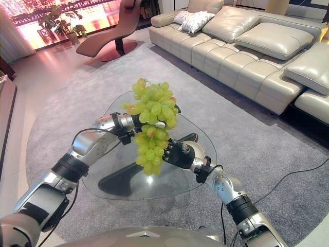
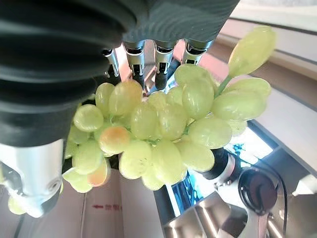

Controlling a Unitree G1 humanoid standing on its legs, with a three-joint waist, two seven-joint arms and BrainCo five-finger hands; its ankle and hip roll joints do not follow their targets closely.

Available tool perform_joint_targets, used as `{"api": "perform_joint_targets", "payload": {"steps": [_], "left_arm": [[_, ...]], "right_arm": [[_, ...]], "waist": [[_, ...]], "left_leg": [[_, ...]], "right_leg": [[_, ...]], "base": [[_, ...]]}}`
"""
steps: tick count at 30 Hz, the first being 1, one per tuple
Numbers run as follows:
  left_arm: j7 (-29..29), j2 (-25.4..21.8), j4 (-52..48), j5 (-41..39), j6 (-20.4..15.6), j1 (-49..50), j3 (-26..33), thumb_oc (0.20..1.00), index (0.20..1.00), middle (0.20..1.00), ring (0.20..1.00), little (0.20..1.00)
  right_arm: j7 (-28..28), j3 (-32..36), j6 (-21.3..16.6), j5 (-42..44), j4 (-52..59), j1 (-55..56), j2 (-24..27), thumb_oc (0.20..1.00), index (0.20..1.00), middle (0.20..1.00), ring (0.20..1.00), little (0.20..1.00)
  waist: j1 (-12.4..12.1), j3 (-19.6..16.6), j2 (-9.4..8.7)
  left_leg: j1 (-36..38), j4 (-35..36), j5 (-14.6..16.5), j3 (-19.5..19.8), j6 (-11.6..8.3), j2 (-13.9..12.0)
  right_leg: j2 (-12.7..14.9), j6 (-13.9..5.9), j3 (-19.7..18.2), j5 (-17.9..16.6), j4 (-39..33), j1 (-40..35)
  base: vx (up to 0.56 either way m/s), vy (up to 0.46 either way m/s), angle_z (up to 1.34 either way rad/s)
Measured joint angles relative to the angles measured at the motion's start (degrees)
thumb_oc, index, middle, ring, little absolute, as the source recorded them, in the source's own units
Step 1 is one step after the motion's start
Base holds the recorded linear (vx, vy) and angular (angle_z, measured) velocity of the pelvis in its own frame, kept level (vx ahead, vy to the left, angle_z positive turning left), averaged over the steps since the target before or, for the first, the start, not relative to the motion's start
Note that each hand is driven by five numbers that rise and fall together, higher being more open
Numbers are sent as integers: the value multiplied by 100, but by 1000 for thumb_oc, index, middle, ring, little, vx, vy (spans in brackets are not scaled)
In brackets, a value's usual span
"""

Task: Pick up fruits into the plate

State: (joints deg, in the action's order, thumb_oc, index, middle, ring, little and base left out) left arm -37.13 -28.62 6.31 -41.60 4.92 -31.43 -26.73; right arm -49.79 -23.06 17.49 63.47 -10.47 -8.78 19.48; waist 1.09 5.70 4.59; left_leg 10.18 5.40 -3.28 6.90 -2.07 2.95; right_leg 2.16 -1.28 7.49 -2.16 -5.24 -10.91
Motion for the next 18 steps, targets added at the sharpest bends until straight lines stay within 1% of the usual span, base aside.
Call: {"api": "perform_joint_targets", "payload": {"steps": [4,9,11,18], "left_arm": [[-14,68,-33,0,135,2,-3,200,200,200,200,200],[57,117,-204,-1,291,2,-8,200,200,200,200,200],[107,118,-298,-1,365,2,-13,200,200,200,200,200],[188,152,-318,2,370,2,-29,200,200,200,200,200]], "right_arm": [[117,2,-19,-57,0,-1,2,1000,1000,1000,1000,1000],[233,19,-265,-224,-17,-47,57,1000,1000,1000,1000,1000],[233,18,-282,-241,-15,-94,51,1000,1000,1000,1000,1000],[278,-79,-266,-238,-4,-228,-27,1000,1000,1000,1000,1000]], "waist": [[-35,0,0],[-101,1,-5],[-106,3,-9],[-110,6,-14]], "left_leg": [[-3,0,5,3,-5,0],[-24,1,5,26,-4,1],[-44,1,4,43,-2,2],[-47,0,-4,53,6,4]], "right_leg": [[0,0,5,0,0,0],[3,0,51,0,0,6],[5,0,79,0,1,20],[6,0,92,0,0,21]], "base": [[0,0,0],[-5,-1,1],[-6,3,4],[0,1,0]]}}
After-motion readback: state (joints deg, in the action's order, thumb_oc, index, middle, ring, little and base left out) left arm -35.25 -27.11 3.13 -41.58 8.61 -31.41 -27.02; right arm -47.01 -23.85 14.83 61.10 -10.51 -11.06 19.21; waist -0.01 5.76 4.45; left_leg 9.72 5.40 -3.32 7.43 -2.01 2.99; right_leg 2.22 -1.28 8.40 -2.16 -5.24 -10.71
